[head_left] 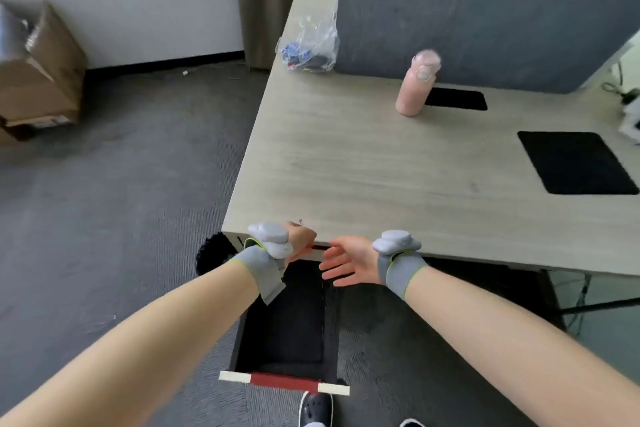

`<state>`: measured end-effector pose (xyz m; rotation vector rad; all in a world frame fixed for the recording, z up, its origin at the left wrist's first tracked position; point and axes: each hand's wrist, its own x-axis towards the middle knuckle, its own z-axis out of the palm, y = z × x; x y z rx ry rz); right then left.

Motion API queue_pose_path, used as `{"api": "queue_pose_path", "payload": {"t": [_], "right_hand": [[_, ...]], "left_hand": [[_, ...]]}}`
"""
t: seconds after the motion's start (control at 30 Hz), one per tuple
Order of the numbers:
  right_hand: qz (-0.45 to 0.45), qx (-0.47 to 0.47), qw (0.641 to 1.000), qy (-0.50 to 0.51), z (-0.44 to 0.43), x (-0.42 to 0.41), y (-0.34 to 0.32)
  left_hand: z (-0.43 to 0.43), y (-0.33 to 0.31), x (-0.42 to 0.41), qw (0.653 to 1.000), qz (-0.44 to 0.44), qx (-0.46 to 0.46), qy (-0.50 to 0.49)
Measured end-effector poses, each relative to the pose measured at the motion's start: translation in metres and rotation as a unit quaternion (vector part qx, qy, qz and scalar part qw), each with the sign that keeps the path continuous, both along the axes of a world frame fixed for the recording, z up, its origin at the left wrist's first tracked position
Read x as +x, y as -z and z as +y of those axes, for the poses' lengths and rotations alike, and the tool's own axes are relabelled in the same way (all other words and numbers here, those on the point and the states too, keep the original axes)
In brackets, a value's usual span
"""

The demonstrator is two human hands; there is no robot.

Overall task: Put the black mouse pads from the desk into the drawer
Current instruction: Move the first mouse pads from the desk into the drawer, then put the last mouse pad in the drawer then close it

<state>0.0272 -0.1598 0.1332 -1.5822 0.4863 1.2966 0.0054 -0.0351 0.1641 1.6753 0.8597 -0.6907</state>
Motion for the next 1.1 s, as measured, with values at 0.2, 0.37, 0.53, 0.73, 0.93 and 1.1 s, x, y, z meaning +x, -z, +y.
{"api": "queue_pose_path", "payload": {"t": [0.2, 0.37, 0.53, 0.73, 0.93, 1.1], "right_hand": [[-0.058, 0.032, 0.994, 0.092, -0.106, 0.043, -0.063], [-0.097, 0.0, 0.986, 0.134, -0.213, 0.073, -0.091], [-0.122, -0.007, 0.975, 0.186, -0.34, 0.107, -0.108], [-0.117, -0.011, 0.964, 0.24, -0.445, 0.129, -0.103], [-0.088, 0.011, 0.951, 0.296, -0.512, 0.153, -0.082], [-0.068, 0.013, 0.932, 0.356, -0.541, 0.187, -0.051]], "left_hand": [[-0.107, -0.062, 0.054, 0.997, -0.046, -0.012, 0.054], [-0.208, -0.087, 0.089, 0.993, -0.058, -0.014, 0.1], [-0.334, -0.098, 0.125, 0.986, -0.082, -0.025, 0.146], [-0.43, -0.088, 0.163, 0.985, -0.089, -0.007, 0.149], [-0.48, -0.07, 0.216, 0.985, -0.084, 0.014, 0.149], [-0.506, -0.048, 0.272, 0.984, -0.064, 0.019, 0.168]]}}
